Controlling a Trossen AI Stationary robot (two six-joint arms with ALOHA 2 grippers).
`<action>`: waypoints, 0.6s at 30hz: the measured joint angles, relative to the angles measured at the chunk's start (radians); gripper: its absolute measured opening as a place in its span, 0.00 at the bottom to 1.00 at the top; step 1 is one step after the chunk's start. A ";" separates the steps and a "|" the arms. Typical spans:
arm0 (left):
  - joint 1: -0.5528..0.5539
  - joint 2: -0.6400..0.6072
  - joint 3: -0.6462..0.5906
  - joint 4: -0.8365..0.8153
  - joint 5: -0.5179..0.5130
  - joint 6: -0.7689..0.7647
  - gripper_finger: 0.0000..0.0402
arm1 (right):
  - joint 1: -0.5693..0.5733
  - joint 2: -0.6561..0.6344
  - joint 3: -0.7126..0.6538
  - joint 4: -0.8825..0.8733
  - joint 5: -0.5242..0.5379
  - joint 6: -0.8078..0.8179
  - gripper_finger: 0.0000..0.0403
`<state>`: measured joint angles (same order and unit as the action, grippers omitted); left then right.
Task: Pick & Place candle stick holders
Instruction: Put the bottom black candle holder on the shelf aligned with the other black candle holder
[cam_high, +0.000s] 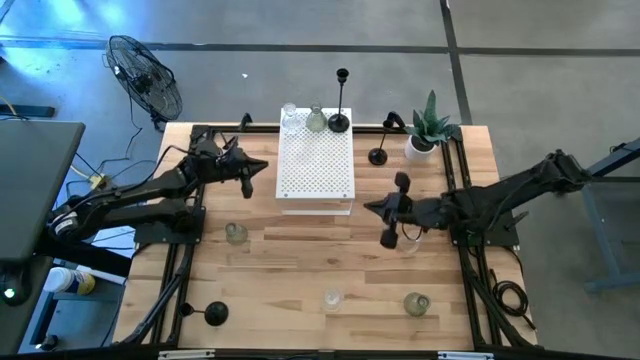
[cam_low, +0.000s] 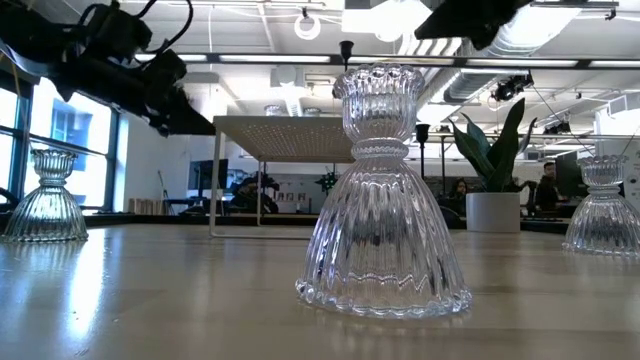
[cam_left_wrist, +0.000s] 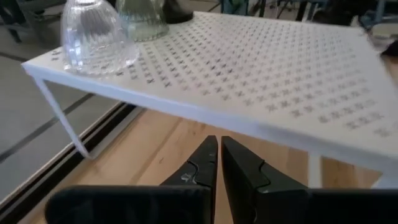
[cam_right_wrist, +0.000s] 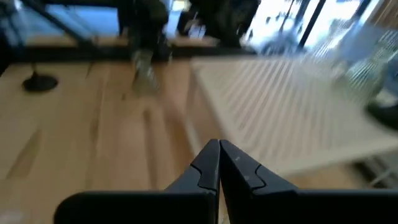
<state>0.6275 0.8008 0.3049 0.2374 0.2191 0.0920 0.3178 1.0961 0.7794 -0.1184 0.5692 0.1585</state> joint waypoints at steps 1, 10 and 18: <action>0.000 0.000 -0.004 0.001 -0.001 0.004 0.05 | 0.018 0.015 0.016 -0.044 0.000 0.039 0.00; 0.000 0.001 -0.005 0.000 -0.001 0.014 0.05 | 0.142 0.185 0.225 -0.541 -0.020 0.466 0.00; 0.000 0.001 -0.005 -0.001 0.007 0.052 0.05 | 0.188 0.267 0.286 -0.667 0.009 0.676 0.14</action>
<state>0.6277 0.8021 0.2996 0.2367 0.2264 0.1436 0.5061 1.3635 1.0657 -0.7859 0.5785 0.8349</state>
